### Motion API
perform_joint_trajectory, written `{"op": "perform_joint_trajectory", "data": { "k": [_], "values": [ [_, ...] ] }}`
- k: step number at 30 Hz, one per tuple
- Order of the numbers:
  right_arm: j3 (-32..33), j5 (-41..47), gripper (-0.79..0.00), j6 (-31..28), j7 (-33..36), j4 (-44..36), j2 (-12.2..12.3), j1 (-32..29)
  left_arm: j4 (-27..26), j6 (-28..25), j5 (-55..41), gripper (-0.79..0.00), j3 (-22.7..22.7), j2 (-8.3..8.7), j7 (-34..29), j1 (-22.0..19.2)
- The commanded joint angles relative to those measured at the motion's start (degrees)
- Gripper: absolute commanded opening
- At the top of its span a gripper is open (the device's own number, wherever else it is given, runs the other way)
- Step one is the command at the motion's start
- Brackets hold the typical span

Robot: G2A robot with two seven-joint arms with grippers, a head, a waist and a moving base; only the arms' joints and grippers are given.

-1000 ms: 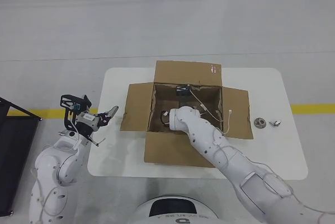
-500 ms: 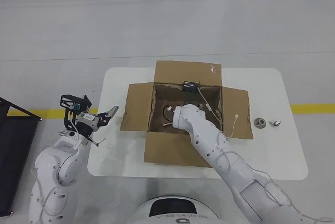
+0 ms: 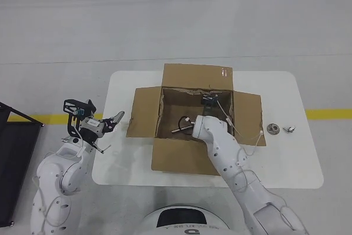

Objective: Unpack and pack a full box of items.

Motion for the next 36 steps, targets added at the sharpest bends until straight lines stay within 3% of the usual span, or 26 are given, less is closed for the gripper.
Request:
{"op": "perform_joint_trajectory", "data": {
  "k": [1, 5, 9, 14, 17, 19, 30, 35, 36],
  "values": [
    [0.3, 0.3, -0.289, -0.5, 0.6, 1.9, -0.5, 1.0, 0.0, 0.0, 0.0, 0.000, 0.0, 0.00, 0.0, 0.0],
    [0.2, 0.4, -0.394, -0.7, 0.7, 5.4, -1.6, 2.8, 0.0, 0.0, 0.0, 0.000, 0.0, 0.00, 0.0, 0.0],
    [-0.5, 0.4, -0.413, -0.9, 0.9, 8.7, -2.7, 4.7, 0.0, 0.0, 0.0, 0.000, 0.0, 0.00, 0.0, 0.0],
    [-0.5, -0.1, -0.523, -0.8, 0.8, 10.4, -3.6, 5.7, 0.0, 0.0, 0.0, 0.000, 0.0, 0.00, 0.0, 0.0],
    [0.1, -1.1, -0.708, -0.7, 0.7, 9.8, -3.8, 5.4, 0.0, 0.0, 0.0, 0.000, 0.0, 0.00, 0.0, 0.0],
    [0.7, -1.6, -0.785, -0.7, 0.7, 8.6, -3.9, 4.9, 0.0, 0.0, 0.0, 0.000, 0.0, 0.00, 0.0, 0.0],
    [6.3, -5.8, -0.785, -2.1, 2.2, -10.1, -3.1, -4.7, 0.0, 0.0, 0.0, 0.000, 0.0, 0.00, 0.0, 0.0],
    [6.9, -7.6, -0.785, -4.2, 4.2, -12.7, -2.9, -6.9, 0.0, 0.0, 0.0, 0.000, 0.0, 0.00, 0.0, 0.0],
    [6.7, -7.7, -0.730, -4.5, 4.5, -12.2, -2.9, -6.8, 0.0, 0.0, 0.0, 0.000, 0.0, 0.00, 0.0, 0.0]
  ]
}}
